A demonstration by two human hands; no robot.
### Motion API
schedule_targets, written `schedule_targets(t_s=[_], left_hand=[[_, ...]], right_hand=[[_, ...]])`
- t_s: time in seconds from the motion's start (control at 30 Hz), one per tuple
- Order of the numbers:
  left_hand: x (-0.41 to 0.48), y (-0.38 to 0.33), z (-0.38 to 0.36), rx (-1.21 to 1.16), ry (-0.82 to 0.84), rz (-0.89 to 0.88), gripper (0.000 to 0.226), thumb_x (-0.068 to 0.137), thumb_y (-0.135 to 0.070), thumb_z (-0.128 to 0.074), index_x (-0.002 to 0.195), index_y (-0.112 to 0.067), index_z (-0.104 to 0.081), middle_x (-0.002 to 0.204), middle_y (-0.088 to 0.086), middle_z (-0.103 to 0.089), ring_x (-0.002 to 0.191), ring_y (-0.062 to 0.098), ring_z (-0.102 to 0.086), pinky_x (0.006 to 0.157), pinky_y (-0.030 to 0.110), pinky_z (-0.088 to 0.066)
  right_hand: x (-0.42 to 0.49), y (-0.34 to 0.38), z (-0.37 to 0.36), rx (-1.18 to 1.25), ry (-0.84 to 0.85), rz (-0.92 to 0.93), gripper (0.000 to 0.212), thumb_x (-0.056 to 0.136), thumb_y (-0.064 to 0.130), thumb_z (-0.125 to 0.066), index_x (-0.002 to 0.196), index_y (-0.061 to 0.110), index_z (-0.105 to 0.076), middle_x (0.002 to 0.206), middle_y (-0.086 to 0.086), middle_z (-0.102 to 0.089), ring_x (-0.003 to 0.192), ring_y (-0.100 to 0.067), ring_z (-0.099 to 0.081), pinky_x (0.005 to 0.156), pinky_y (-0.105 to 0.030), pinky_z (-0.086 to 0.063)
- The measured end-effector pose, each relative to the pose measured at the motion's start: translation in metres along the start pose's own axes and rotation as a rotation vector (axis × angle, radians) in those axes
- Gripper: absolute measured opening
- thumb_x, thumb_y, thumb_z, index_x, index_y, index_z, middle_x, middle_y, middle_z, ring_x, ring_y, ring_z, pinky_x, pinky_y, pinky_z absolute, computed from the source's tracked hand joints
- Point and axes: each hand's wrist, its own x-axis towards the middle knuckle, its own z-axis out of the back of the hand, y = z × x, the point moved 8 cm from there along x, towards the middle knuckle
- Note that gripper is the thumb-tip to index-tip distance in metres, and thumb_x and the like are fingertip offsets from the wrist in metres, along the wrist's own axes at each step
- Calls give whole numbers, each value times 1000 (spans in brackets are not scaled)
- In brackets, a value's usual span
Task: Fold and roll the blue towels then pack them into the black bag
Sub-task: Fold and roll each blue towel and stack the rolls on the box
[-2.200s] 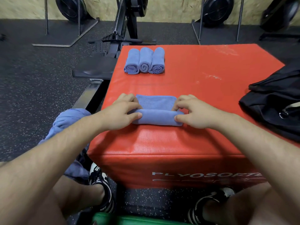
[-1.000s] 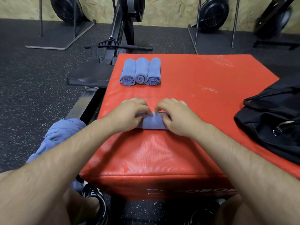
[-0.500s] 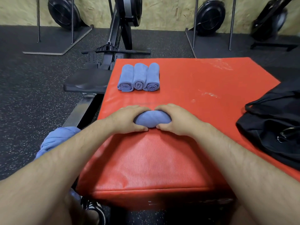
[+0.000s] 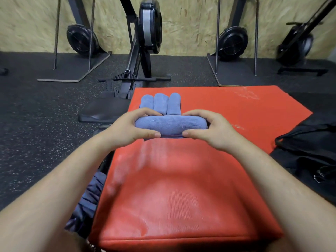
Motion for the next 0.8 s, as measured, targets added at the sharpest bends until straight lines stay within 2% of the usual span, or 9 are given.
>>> schedule_targets(t_s=[0.1, 0.2, 0.27, 0.33, 0.4, 0.47, 0.57, 0.67, 0.8], left_hand=[[2, 1, 0, -46, -36, 15, 42, 70, -11, -89, 103, -31, -71, 81, -11, -70, 67, 8, -62, 69, 26, -50], [6, 13, 3, 60, -133, 38, 53, 70, -25, -91, 115, -39, -65, 105, -17, -67, 90, 3, -63, 85, 30, -49], [7, 23, 8, 203, -301, 100, 69, 70, -38, -90, 129, -43, -54, 121, -5, -53, 111, 14, -55, 98, 35, -46], [3, 19, 3, 218, -416, 137, 66, 73, -40, -87, 130, -38, -52, 114, 2, -48, 104, 17, -54, 97, 29, -45], [3, 7, -15, 98, -375, 134, 50, 82, -35, -81, 126, -29, -56, 98, 2, -59, 83, 8, -59, 79, 14, -47], [4, 2, -38, -187, -281, 179, 45, 92, -30, -71, 132, -21, -53, 100, 5, -67, 77, 7, -66, 67, 15, -50], [5, 3, -61, -566, -195, 256, 45, 99, -25, -61, 140, -24, -41, 120, 6, -63, 88, 22, -72, 74, 33, -60], [11, 9, -69, -777, -163, 270, 55, 97, -12, -62, 142, -33, -38, 127, -1, -60, 88, 21, -68, 76, 40, -55], [22, 17, -69, -792, -141, 228, 61, 86, -5, -66, 137, -36, -48, 139, 4, -56, 105, 26, -65, 83, 46, -52]], right_hand=[[2, 2, -5, -2, -13, 5, 40, 74, 12, -87, 110, 22, -72, 97, 13, -73, 82, -1, -64, 84, -26, -53], [2, -3, -8, -95, -106, 20, 41, 74, 21, -86, 110, 30, -69, 104, 17, -71, 97, 0, -64, 89, -22, -48], [0, -4, -4, -232, -244, 50, 40, 75, 22, -82, 112, 30, -67, 108, 15, -69, 101, -5, -61, 90, -24, -47], [-4, 0, -2, -339, -388, 90, 42, 77, 19, -78, 116, 25, -64, 112, 6, -66, 105, -11, -57, 93, -28, -45], [-7, 3, -6, -365, -479, 110, 44, 79, 18, -75, 121, 22, -62, 115, 1, -63, 109, -19, -57, 96, -33, -46], [-9, 5, -15, -378, -493, 145, 45, 80, 19, -75, 123, 19, -61, 116, -2, -61, 110, -23, -57, 96, -35, -46], [-14, 7, -30, -370, -410, 168, 50, 80, 23, -76, 127, 16, -59, 119, -2, -56, 112, -20, -55, 98, -28, -44], [-18, 5, -40, -298, -283, 164, 53, 82, 29, -71, 132, 15, -57, 124, 1, -49, 119, -12, -52, 104, -22, -40], [-16, -3, -25, -69, -321, 61, 30, 93, 12, -63, 123, 17, -65, 118, -1, -55, 96, 1, -59, 80, -9, -45]])
